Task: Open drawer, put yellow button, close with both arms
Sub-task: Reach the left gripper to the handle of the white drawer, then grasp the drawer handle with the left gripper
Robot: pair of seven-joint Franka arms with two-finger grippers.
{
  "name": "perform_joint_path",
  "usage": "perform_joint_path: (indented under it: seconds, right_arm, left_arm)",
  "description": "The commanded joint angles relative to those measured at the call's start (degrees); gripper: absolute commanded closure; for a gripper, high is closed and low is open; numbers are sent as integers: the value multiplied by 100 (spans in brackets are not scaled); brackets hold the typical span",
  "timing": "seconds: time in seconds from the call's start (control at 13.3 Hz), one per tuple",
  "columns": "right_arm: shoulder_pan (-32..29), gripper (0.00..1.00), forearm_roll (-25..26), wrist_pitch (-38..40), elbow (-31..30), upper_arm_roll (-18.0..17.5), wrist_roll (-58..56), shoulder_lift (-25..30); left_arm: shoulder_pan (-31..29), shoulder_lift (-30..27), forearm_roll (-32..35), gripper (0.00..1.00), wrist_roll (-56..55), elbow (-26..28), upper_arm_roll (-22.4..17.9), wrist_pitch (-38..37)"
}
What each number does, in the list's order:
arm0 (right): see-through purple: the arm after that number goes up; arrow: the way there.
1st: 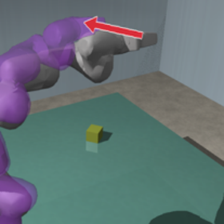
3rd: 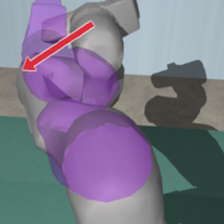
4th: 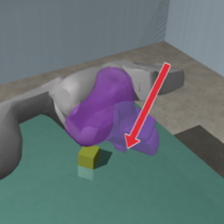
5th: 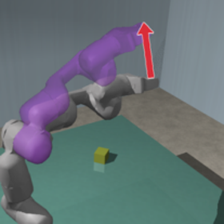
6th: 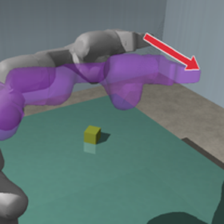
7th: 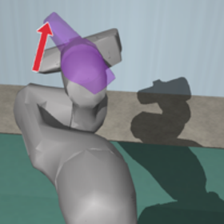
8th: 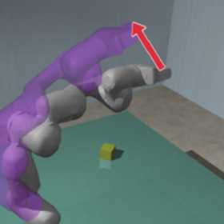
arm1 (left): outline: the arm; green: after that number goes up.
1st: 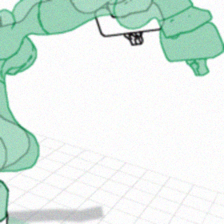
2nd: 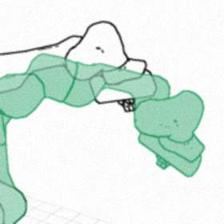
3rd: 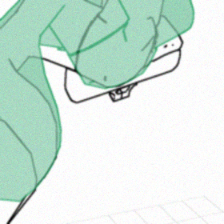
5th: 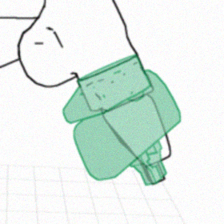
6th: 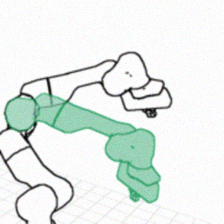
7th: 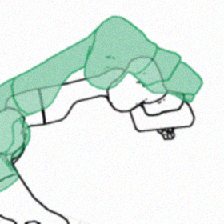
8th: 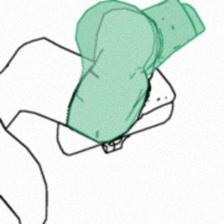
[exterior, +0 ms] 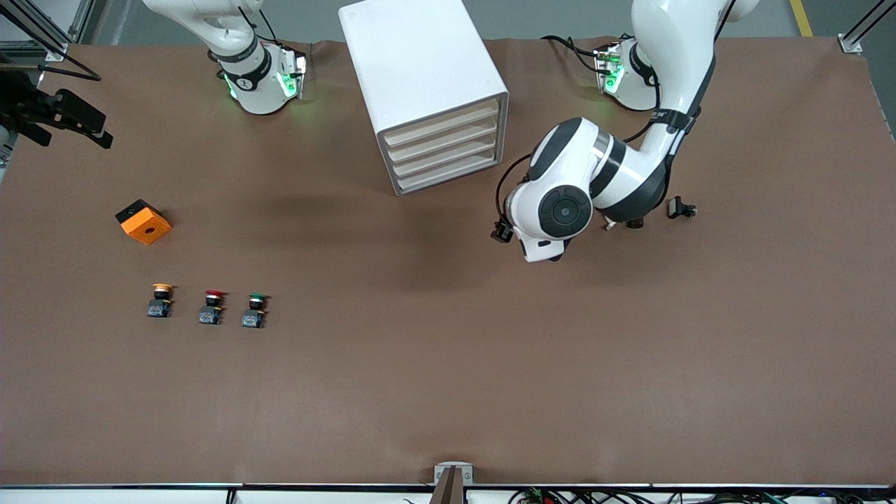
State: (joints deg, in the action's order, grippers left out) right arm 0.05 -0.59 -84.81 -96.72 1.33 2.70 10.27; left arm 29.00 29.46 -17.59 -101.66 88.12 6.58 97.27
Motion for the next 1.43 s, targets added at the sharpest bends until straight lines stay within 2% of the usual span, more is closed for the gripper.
perform_joint_path:
  seconds: [0.0,0.15,0.6,0.83,0.9,1.2,1.35]
  right_arm:
    - [-31,0,-73,0,-137,-37,108,159]
    - [-31,0,-73,-9,-137,-37,99,159]
    - [-40,0,-73,-18,-128,-37,91,159]
    - [-40,0,-73,-35,-128,-28,90,151]
    - [-40,0,-73,-44,-128,-28,90,151]
    - [-40,0,-73,-53,-128,-37,90,151]
    - [-40,0,-73,-62,-128,-37,90,151]
  left_arm:
    - [192,244,-209,0,-1675,-137,53,-94]
    - [377,385,-603,0,-2837,-146,54,-94]
    - [456,613,-2536,0,-3545,-129,80,-121]
    - [562,825,-2696,1,-3510,-137,159,-357]
    - [536,842,-2819,12,-3501,-137,159,-454]
    - [326,869,-3154,21,-3343,-155,159,-1069]
    - [325,895,-3241,33,-3317,-155,159,-1096]
